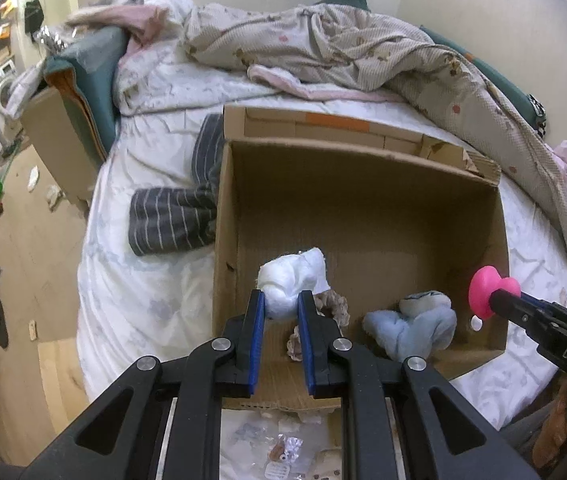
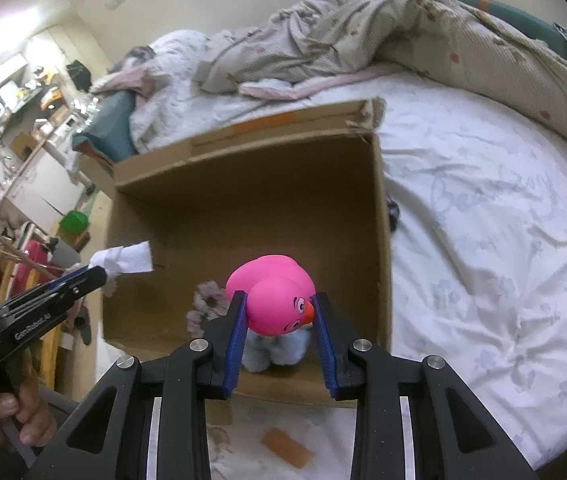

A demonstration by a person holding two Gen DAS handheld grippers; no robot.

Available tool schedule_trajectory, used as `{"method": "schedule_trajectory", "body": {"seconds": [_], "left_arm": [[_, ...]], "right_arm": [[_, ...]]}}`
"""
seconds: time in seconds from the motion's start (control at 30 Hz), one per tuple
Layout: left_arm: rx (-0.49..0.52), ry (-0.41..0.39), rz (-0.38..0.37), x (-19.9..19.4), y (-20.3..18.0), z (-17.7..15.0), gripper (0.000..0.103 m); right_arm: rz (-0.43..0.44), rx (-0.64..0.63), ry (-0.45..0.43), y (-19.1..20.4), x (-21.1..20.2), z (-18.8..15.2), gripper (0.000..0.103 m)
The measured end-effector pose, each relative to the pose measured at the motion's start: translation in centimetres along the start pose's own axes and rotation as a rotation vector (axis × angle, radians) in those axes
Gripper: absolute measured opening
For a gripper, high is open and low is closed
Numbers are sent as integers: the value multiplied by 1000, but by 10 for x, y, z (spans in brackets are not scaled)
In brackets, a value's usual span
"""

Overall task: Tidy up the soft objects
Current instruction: 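Carry the white cloth and pink duck into the box and open both tools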

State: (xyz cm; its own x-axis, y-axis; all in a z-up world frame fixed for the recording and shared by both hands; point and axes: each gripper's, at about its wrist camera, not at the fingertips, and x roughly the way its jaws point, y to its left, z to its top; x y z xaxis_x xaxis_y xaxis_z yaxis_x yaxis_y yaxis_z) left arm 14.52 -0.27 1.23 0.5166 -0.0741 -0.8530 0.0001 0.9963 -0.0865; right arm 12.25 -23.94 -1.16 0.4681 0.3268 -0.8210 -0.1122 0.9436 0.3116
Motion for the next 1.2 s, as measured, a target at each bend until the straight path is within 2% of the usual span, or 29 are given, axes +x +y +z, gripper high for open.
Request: {"method": "schedule_trajectory", "body": {"seconds": [0.2, 0.5, 1.03, 1.07, 1.13, 1.2], "left_arm": [[8, 40, -4, 14, 0, -4, 15], [6, 29, -19, 14, -1, -4, 16], [17, 44, -33, 18, -6, -7, 16], [18, 42, -34, 17, -6, -7, 16], [19, 39, -37, 17, -7, -7, 16], [16, 42, -35, 17, -7, -6, 17]], "right_arm": [[-16, 17, 47, 0, 13, -3, 34], [-27, 0, 101, 5, 29, -7, 34], [-18, 31, 104, 2, 32, -5, 35], [-19, 32, 102, 1, 32, -5, 36], [-12, 38, 89, 1, 30, -5, 63], [-8, 35, 63, 2, 26, -3, 64]]}}
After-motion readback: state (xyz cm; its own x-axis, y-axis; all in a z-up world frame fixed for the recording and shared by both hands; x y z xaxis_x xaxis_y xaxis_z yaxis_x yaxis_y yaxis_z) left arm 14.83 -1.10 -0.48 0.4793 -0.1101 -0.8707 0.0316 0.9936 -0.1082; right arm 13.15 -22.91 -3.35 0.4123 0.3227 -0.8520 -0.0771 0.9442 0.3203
